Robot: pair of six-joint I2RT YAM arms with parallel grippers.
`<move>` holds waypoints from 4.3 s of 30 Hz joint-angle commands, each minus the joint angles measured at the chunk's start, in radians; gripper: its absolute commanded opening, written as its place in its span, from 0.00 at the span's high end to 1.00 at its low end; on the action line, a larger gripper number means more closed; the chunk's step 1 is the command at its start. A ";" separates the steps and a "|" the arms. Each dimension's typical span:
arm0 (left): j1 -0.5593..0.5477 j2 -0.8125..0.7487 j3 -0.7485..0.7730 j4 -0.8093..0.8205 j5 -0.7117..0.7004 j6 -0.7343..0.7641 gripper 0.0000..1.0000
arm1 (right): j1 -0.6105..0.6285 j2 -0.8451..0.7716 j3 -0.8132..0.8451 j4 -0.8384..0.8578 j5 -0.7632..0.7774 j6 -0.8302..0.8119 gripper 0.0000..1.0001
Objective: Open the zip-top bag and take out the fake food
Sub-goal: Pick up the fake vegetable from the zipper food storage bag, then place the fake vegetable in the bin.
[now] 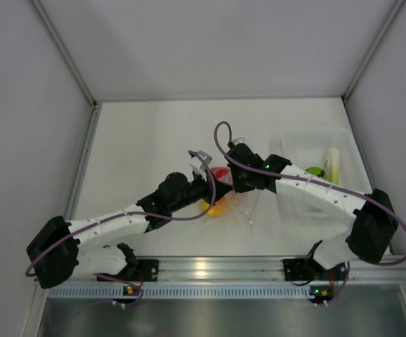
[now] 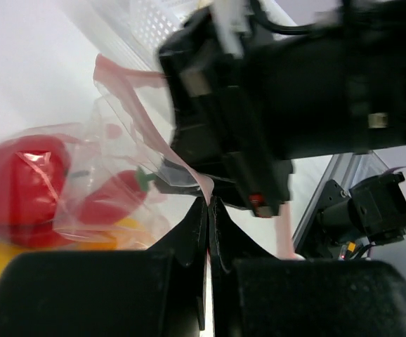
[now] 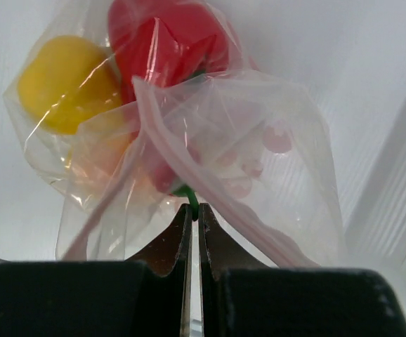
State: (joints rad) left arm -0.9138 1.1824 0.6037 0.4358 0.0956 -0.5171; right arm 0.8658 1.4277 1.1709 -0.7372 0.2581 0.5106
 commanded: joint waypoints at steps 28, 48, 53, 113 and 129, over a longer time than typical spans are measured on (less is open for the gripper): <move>-0.050 0.025 0.044 0.020 -0.230 0.014 1.00 | 0.001 -0.148 0.101 -0.154 0.050 -0.057 1.00; -0.045 0.062 0.060 0.015 -0.289 0.017 1.00 | -0.001 -0.183 0.299 -0.321 0.101 -0.199 1.00; -0.036 0.068 0.059 0.011 -0.301 -0.004 1.00 | -0.001 -0.222 0.343 -0.343 0.122 -0.196 1.00; -0.007 0.013 0.165 -0.086 -0.135 -0.129 1.00 | -0.815 -0.435 -0.432 0.408 -0.109 -0.078 0.46; -0.007 0.071 0.246 -0.114 -0.100 -0.149 1.00 | -0.801 -0.624 -0.272 0.306 -0.646 -0.149 0.01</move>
State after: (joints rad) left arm -0.9234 1.2453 0.7933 0.2996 -0.0174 -0.6540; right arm 0.0612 0.8185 0.8593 -0.4515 -0.2008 0.3561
